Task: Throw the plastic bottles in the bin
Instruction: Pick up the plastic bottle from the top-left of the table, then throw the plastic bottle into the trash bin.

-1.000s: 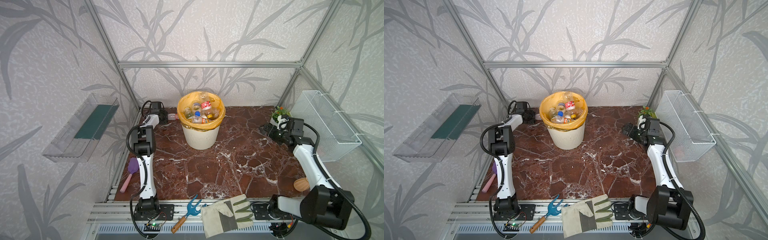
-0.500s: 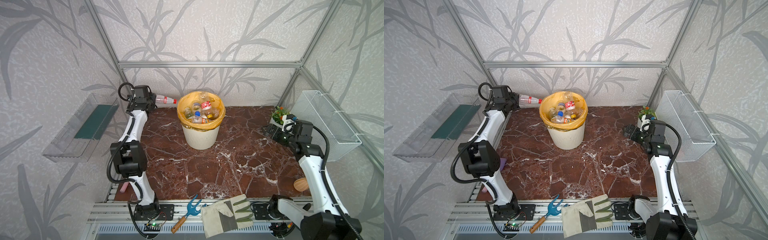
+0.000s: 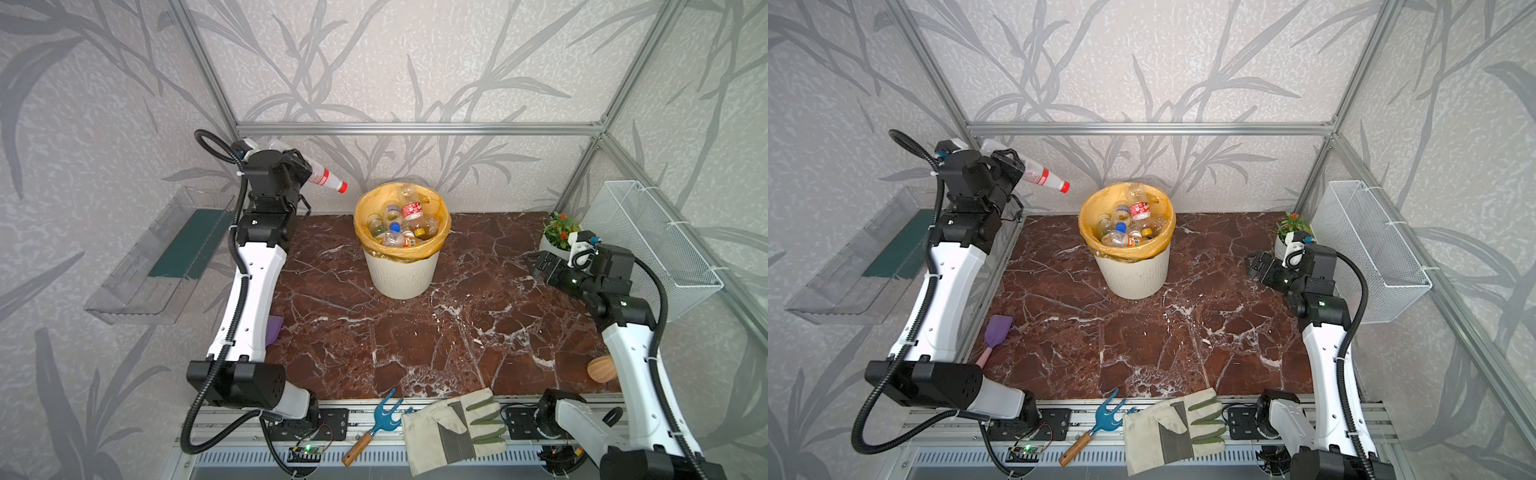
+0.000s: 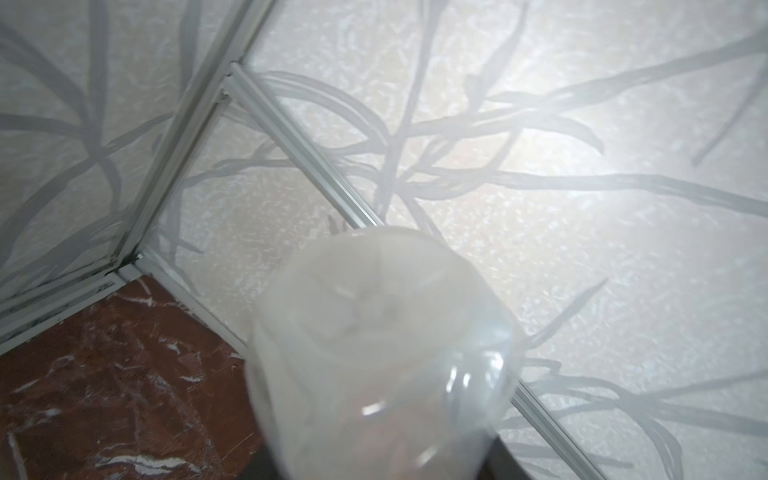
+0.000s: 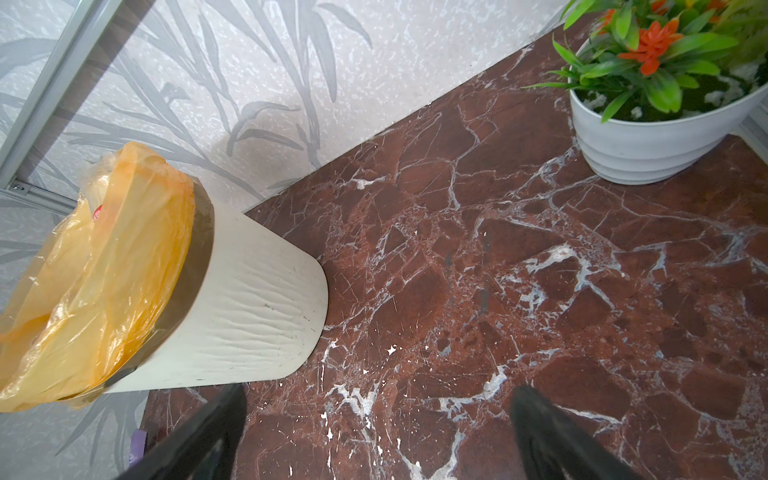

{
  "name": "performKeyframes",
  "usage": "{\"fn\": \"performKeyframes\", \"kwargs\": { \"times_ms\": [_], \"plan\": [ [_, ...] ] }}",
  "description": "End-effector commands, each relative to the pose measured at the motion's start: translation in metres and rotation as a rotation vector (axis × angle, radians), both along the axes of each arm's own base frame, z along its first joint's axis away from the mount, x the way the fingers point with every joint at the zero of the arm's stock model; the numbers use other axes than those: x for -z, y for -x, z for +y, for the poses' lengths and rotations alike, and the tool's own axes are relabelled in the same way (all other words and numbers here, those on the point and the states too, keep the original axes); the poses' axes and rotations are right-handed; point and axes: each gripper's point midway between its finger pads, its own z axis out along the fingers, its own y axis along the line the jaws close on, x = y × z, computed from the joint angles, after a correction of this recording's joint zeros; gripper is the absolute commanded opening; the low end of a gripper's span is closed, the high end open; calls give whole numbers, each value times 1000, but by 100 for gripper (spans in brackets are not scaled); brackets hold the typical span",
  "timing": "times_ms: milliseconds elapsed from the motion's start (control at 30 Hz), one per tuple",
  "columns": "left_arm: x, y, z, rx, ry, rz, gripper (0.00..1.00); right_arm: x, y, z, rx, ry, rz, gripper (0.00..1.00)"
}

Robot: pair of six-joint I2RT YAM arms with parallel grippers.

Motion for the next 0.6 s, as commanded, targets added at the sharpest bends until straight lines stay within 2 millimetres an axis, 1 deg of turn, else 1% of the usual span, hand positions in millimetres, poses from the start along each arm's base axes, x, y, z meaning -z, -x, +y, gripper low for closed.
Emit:
{"fn": "performKeyframes", "kwargs": {
  "times_ms": [0,67,100,133,200,233,300,367,500,567],
  "plan": [
    [-14,6,-43,126,-223,16,47,0,6,4,-23,0,-1,99],
    [-14,4,-72,186,-302,31,47,0,7,5,-25,-5,-2,99],
    [-10,1,-90,216,-360,47,47,-1,7,5,-27,-6,-6,99],
    [-6,-2,-103,226,-415,65,47,-1,7,5,-28,-8,-6,99],
    [16,-17,-134,275,-554,138,52,-3,9,6,-31,-9,-13,99],
    [29,-23,-140,278,-606,202,53,-4,10,6,-32,-6,-15,99],
    [48,-36,-141,253,-698,324,57,-6,14,7,-33,4,-22,99],
    [56,-42,-142,255,-731,381,59,-10,18,5,-31,22,-31,99],
    [56,-47,-153,261,-802,375,60,-11,22,3,-22,43,-35,99],
    [60,-50,-158,265,-828,364,60,-10,22,3,-21,41,-35,99]
  ]
}}
